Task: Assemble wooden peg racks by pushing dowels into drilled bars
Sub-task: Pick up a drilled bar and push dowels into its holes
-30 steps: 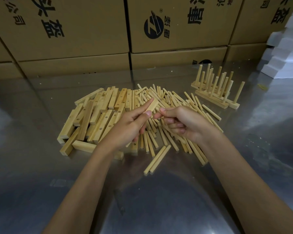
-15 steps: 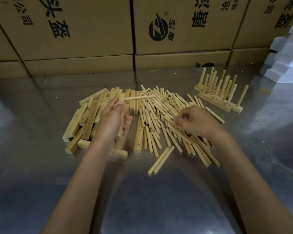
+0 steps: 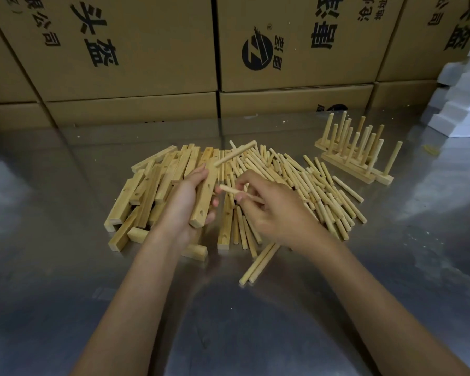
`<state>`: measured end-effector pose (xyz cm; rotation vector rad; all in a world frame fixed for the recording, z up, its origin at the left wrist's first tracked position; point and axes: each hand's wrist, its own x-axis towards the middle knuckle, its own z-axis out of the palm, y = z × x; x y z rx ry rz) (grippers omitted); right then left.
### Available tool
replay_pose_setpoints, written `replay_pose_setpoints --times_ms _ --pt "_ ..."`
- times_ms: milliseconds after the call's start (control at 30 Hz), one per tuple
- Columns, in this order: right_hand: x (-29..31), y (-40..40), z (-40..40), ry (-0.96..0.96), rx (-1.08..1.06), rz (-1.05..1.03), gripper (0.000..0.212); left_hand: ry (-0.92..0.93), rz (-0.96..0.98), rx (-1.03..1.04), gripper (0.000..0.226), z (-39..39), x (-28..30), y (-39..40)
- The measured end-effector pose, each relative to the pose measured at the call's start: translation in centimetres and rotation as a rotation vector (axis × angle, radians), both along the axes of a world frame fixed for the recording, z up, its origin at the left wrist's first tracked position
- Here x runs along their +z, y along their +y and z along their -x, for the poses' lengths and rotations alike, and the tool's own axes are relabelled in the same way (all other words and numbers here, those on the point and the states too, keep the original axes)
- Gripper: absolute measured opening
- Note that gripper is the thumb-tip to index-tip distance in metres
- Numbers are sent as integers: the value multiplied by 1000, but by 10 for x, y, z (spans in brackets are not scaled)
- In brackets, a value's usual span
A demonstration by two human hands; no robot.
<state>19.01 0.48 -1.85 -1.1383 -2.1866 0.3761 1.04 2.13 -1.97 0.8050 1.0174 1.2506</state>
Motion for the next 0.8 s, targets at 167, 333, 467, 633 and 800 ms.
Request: replay_pose_setpoints --times_ms 167,333,467,633,800 --pt "-1 -5 5 -23 -53 -202 15 71 -28 -26 32 -9 2 -3" --pt "-2 -6 6 -29 -74 -292 17 124 -59 -27 33 -10 3 -4" --pt "-1 -5 4 -28 -99 -282 18 144 -56 -54 30 -13 3 -5" --pt "1 -6 5 1 -84 -250 14 163 -46 -57 30 -12 4 -6" --pt "3 -9 6 4 -65 -237 11 237 -76 -53 34 -12 6 -7"
